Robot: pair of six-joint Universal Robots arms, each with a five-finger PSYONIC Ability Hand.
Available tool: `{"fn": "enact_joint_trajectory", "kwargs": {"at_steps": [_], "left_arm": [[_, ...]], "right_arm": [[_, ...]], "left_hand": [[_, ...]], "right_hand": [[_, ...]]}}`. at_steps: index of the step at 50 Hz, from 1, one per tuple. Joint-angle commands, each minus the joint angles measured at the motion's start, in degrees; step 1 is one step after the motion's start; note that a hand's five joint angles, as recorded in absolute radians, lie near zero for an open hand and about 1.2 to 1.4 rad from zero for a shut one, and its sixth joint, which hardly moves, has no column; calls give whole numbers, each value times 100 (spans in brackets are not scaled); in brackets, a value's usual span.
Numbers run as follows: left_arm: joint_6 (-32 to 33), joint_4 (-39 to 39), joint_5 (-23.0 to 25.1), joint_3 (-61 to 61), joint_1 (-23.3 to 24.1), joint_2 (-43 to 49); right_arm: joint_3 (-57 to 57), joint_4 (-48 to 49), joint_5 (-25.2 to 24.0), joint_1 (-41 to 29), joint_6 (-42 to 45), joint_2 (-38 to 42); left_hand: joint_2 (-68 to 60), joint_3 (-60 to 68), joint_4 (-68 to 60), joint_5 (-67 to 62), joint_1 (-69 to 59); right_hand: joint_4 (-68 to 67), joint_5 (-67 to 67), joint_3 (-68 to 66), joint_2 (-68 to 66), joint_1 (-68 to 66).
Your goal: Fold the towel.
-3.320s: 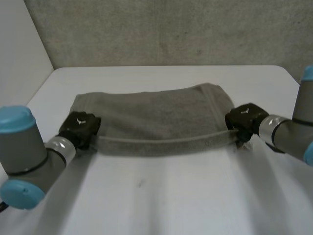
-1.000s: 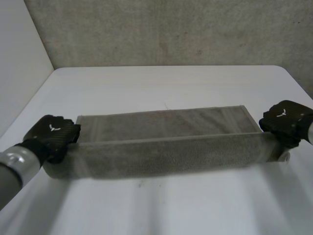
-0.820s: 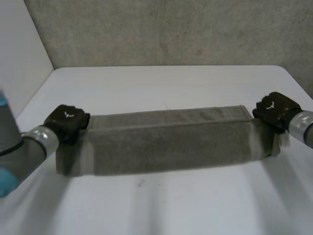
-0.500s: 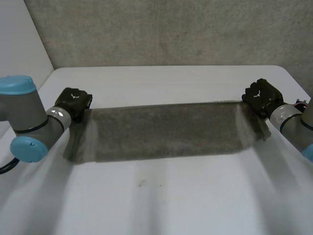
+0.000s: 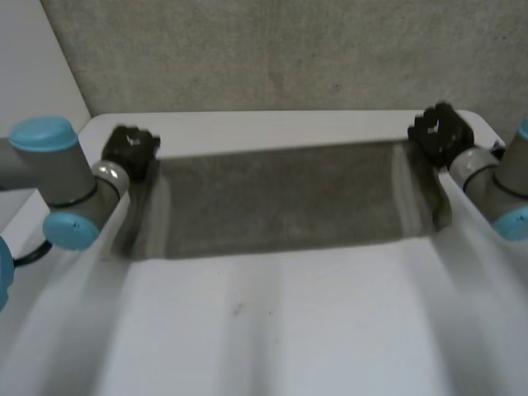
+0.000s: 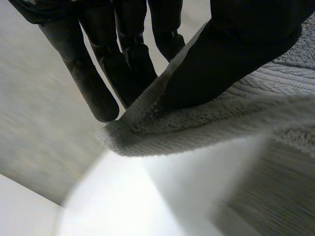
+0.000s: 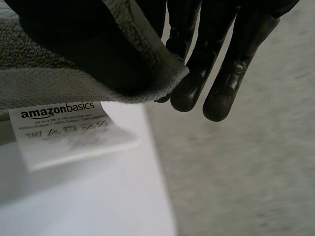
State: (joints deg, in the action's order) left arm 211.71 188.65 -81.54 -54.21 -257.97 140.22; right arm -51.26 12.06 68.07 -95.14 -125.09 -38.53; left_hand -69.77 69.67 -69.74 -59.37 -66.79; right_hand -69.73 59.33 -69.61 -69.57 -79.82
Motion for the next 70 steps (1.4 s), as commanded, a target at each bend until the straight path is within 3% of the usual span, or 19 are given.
{"fn": "enact_joint_trajectory", "kwargs": {"at_steps": [1,5,7,10,16,18,24,29,38,44,49,54,59,62,67,70], "left_arm": [[-743,663,-686,1498,229,-318],[-1466,937,-819,1791,230,-882],[-2131,1252,-863,1800,221,-1407],[-2572,1341,-846,1660,212,-1725],[-2697,1007,-810,1062,186,-1814],[-2679,719,-775,459,160,-1797],[-2662,647,-582,-784,89,-1735],[-2215,735,6,-1933,63,-1314],[-1238,691,77,-2814,-34,-1085],[-878,638,86,-3781,-113,-2007],[-605,392,95,-4581,-131,-3045],[-263,-615,112,-5397,-183,-4430],[79,-1521,392,-5758,-245,-5275],[221,-1813,752,-5881,-393,-5514],[265,-1656,1193,-5688,-790,-5426],[239,-1331,1317,-5310,-807,-4838]], "right_arm": [[1835,462,688,-207,-1171,-381],[2243,1095,1155,-172,-2586,-1128],[2243,1141,1191,-163,-2965,-1331],[2112,818,1174,-163,-3302,-1630],[1839,-362,778,-163,-3268,-1623],[1559,-1062,437,-155,-3067,-1466],[872,-1698,163,-137,-2600,-1271],[-93,-1891,66,12,-2047,-754],[-974,-1900,93,30,-1738,-586],[-1695,-2181,119,144,-1694,-1385],[-2204,-3016,137,276,-1264,-2168],[-2897,-4848,137,855,-37,-3361],[-3434,-5888,84,1172,1115,-3828],[-3488,-5742,31,1208,1277,-3995],[-3329,-4800,-48,1173,688,-3961],[-3145,-4203,-101,1146,283,-3460]], "left_hand": [[-1023,1033,-1026,-1063,-1321],[-1023,1033,-1026,-1063,-1321],[-1023,1033,-1026,-1063,-1321],[-1023,1033,-1026,-1063,-1321],[-1023,1033,-1026,-1063,-1321],[-1023,1033,-1026,-1063,-1321],[-1023,1033,-1026,-1063,-1321],[-1023,1033,-1026,-1063,-1321],[-1023,1033,-1026,-1063,-1321],[-1023,1033,-1026,-1063,-1321],[-1023,1033,-1026,-1063,-1321],[-1023,1033,-1026,-1063,-1321],[-1023,1033,-1026,-1063,-1321],[-1023,1033,-1026,-1063,-1321],[-1023,1033,-1026,-1063,-1321],[-1023,1033,-1026,-1063,-1321]], "right_hand": [[-1027,1067,-1039,-1043,-18],[-1027,1067,-1039,-1043,-18],[-1027,1067,-1039,-1043,-18],[-1027,1067,-1039,-1043,-18],[-1027,1067,-1039,-1043,-18],[-1027,1067,-1039,-1043,-18],[-1027,1067,-1039,-1043,-18],[-1027,1067,-1039,-1043,-18],[-1027,1067,-1039,-1043,-18],[-1027,1067,-1039,-1043,-18],[-1027,1067,-1039,-1043,-18],[-1027,1067,-1039,-1043,-18],[-1027,1067,-1039,-1043,-18],[-1027,1067,-1039,-1043,-18],[-1027,1067,-1039,-1043,-18],[-1027,1067,-1039,-1043,-18]]}}
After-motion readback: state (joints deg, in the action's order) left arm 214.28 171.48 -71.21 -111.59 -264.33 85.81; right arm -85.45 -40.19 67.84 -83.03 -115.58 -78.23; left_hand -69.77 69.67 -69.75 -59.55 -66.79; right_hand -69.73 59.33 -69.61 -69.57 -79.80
